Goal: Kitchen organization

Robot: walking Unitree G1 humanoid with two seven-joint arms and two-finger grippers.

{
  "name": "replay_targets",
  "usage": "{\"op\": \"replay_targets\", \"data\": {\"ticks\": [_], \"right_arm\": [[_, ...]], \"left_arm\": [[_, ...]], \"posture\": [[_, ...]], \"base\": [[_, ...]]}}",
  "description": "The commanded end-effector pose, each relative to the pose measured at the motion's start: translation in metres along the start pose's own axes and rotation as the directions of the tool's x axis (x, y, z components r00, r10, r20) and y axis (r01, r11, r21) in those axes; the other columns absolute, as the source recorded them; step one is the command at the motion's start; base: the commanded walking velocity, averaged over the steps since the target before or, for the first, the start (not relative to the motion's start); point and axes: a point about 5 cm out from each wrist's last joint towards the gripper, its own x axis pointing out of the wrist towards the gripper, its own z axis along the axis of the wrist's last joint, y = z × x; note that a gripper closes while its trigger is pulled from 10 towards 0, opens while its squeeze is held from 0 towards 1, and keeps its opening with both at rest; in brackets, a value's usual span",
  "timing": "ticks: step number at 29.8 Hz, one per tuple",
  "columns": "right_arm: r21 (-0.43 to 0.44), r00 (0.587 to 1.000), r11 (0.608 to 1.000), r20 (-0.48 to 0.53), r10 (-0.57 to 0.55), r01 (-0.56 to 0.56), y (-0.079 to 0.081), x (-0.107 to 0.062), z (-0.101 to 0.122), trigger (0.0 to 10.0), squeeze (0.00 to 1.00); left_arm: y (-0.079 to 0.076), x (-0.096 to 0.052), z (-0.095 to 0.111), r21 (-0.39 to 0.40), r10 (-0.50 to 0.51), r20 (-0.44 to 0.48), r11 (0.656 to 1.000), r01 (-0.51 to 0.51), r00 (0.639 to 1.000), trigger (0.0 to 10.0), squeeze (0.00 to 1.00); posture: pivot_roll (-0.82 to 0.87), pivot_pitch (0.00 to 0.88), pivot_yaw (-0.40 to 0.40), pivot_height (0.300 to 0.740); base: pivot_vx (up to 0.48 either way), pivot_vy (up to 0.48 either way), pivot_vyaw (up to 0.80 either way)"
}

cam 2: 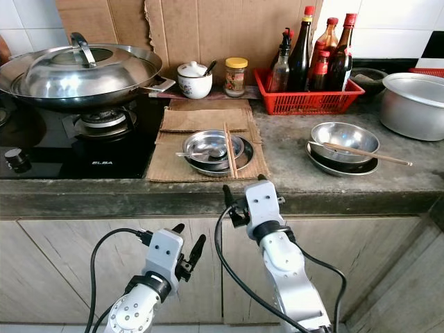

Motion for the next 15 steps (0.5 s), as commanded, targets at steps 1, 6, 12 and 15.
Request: {"op": "replay_targets", "data": {"ticks": [1, 6, 12, 15], "right_arm": [[-0.005, 1.0, 1.0, 0.017, -0.015, 0.015, -0.002, 0.005, 0.004, 10.0, 0.0], [0.01, 0.999, 1.0, 0.033, -0.019, 0.018, -0.001, 0.01, 0.008, 10.0, 0.0], [0.025, 0.999, 1.0, 0.04, -0.016, 0.015, 0.001, 0.015, 0.011, 10.0, 0.0], [0.031, 0.999, 0.999, 0.042, -0.01, 0.009, 0.002, 0.015, 0.012, 10.0, 0.0]], "left_arm": [[0.0, -0.001, 0.006, 0.004, 0.002, 0.029, 1.0, -0.002, 1.0, 10.0, 0.0], [-0.004, -0.003, 0.013, 0.004, -0.02, 0.087, 1.0, 0.02, 0.996, 10.0, 0.0], [-0.01, -0.004, 0.02, 0.008, -0.054, 0.132, 0.999, 0.054, 0.99, 10.0, 0.0], [-0.01, -0.005, 0.023, -0.002, -0.059, 0.15, 0.998, 0.06, 0.987, 10.0, 0.0]], "posture": [[0.05, 0.0, -0.052, 0.74], [0.05, 0.0, -0.05, 0.74], [0.05, 0.0, -0.053, 0.74], [0.05, 0.0, -0.052, 0.74]], "base": [[0.0, 0.0, 0.0], [0.0, 0.0, 0.0], [0.0, 0.0, 0.0], [0.0, 0.0, 0.0]]}}
